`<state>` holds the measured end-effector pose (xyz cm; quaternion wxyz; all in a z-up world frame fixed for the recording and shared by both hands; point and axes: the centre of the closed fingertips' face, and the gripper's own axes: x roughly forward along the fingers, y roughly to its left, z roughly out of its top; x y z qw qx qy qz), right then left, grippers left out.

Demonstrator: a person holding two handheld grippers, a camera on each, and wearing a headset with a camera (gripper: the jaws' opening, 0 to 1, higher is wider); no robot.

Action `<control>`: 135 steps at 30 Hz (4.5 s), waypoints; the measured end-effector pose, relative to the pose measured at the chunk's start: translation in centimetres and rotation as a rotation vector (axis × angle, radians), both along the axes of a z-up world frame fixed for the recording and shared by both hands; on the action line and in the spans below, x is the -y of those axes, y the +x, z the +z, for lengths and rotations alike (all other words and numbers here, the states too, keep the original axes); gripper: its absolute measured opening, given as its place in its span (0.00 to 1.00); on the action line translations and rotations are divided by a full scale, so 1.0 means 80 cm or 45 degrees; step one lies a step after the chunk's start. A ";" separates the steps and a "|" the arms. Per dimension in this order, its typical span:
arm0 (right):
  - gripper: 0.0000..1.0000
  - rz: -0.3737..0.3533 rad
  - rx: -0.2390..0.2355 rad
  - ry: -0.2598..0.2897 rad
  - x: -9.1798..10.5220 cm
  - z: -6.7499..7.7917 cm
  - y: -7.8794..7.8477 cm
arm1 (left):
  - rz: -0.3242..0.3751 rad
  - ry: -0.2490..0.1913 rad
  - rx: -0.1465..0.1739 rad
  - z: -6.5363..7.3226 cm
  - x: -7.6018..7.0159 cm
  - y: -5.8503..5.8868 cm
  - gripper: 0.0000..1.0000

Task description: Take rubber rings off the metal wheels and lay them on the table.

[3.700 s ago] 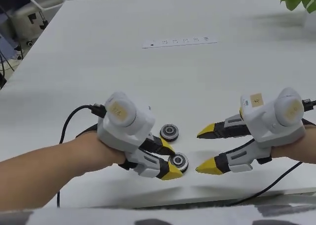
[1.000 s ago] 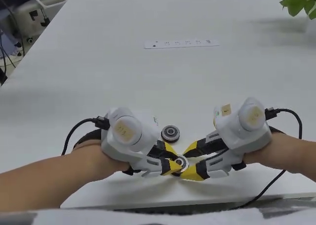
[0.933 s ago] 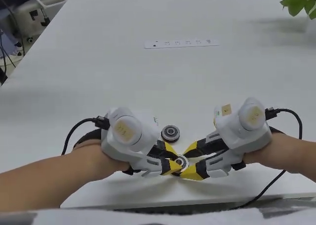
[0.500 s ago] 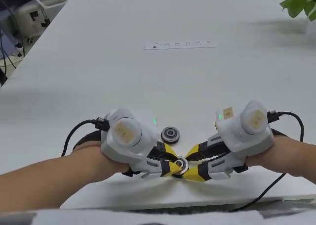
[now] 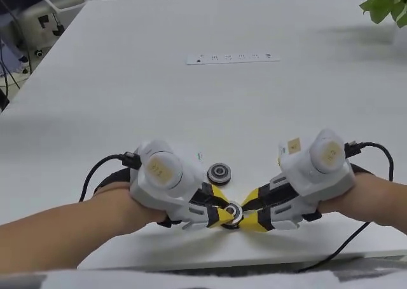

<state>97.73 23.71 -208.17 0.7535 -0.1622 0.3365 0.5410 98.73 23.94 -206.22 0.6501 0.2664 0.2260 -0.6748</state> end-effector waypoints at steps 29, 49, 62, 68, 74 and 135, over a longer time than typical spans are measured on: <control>0.00 -0.049 -0.057 -0.014 0.005 0.000 0.001 | 0.004 0.004 0.004 0.000 0.000 0.000 0.08; 0.00 -0.170 -0.121 0.041 0.011 0.006 0.010 | 0.007 0.009 0.007 0.001 0.000 0.000 0.08; 0.00 -0.245 -0.182 0.135 0.009 0.015 0.014 | 0.011 0.013 0.010 0.000 0.000 0.000 0.07; 0.00 -0.269 -0.211 0.188 0.007 0.021 0.014 | 0.011 0.014 0.014 0.000 0.000 0.000 0.07; 0.00 -0.275 -0.222 0.182 0.007 0.020 0.013 | 0.013 0.017 0.014 0.000 0.000 0.000 0.07; 0.00 -0.156 -0.130 0.247 -0.013 0.028 0.008 | 0.034 0.013 0.008 -0.001 0.001 0.003 0.08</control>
